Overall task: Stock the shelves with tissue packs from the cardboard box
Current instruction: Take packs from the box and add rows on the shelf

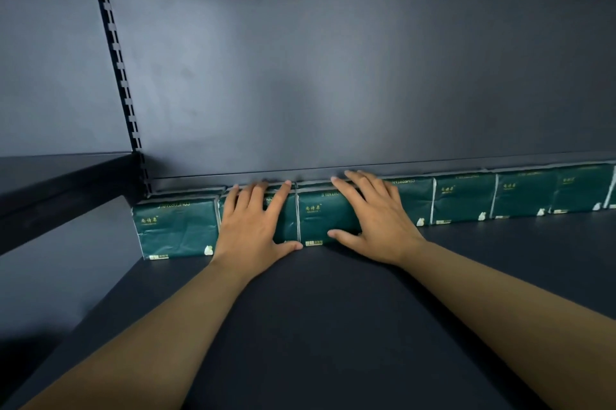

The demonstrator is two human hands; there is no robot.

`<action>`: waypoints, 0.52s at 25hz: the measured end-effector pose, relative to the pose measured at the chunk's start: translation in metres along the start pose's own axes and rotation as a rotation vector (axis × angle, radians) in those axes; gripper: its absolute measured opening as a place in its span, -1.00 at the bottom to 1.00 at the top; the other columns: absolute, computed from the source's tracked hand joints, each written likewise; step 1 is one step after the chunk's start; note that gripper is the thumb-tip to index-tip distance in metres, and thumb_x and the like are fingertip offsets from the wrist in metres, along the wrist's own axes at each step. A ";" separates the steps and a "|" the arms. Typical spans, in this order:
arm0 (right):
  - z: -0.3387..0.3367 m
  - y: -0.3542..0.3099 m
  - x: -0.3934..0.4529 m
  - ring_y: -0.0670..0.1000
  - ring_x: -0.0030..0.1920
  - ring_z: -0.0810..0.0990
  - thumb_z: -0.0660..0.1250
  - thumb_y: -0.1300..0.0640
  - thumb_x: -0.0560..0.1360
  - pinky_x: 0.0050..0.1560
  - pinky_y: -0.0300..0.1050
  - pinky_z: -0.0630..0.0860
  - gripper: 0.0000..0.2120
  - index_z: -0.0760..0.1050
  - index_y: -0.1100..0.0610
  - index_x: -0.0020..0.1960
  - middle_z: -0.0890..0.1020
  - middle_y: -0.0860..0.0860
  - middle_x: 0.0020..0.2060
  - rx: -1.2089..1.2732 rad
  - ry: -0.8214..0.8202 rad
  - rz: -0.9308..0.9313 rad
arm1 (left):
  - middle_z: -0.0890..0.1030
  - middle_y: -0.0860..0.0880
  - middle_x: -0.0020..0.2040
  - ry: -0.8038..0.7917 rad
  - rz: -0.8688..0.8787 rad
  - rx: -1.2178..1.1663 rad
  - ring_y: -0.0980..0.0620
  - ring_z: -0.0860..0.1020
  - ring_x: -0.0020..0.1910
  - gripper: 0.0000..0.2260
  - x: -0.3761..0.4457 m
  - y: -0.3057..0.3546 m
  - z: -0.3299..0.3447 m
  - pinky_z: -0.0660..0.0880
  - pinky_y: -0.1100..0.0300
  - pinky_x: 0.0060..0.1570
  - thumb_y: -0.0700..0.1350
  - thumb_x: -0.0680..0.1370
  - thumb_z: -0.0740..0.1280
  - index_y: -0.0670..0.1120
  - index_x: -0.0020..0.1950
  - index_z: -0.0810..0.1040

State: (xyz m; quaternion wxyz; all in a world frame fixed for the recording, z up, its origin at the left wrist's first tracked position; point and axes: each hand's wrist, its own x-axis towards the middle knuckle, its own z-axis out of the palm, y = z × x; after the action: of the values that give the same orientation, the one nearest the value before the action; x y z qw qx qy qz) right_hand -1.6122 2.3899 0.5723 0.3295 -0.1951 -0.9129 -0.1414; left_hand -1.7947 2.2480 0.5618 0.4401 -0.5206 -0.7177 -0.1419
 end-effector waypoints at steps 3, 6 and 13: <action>-0.022 0.000 -0.014 0.12 0.41 0.21 0.24 -0.26 0.42 0.35 0.11 0.17 -0.27 0.14 0.04 0.47 0.27 0.09 0.41 -0.024 0.018 -0.006 | 0.48 -0.26 0.18 0.002 -0.033 -0.052 -0.25 0.45 0.19 -0.09 -0.004 0.002 -0.012 0.27 -0.21 0.30 0.33 0.19 0.48 -0.10 0.40 0.37; -0.059 0.000 -0.050 0.09 0.43 0.16 0.27 -0.21 0.45 0.38 0.10 0.15 -0.33 0.19 0.04 0.45 0.25 0.07 0.42 -0.014 0.001 0.020 | 0.44 -0.28 0.25 -0.041 -0.072 -0.085 -0.27 0.42 0.22 -0.16 -0.016 0.008 -0.040 0.28 -0.20 0.29 0.30 0.26 0.48 -0.12 0.40 0.39; -0.175 0.019 -0.201 0.01 0.46 0.07 0.28 -0.17 0.48 0.40 -0.01 0.09 -0.38 0.21 0.01 0.45 0.20 0.00 0.45 0.099 -0.040 -0.010 | 0.42 -0.26 0.29 -0.058 -0.074 -0.082 -0.26 0.40 0.23 -0.20 -0.081 0.096 -0.165 0.32 -0.19 0.23 0.42 0.36 0.12 -0.11 0.41 0.37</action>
State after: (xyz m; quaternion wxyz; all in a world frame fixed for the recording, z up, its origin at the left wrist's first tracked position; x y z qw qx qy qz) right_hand -1.3655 2.2859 0.5730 0.3197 -0.1768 -0.9261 -0.0940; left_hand -1.6254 2.1285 0.5689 0.3917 -0.5152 -0.7426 -0.1723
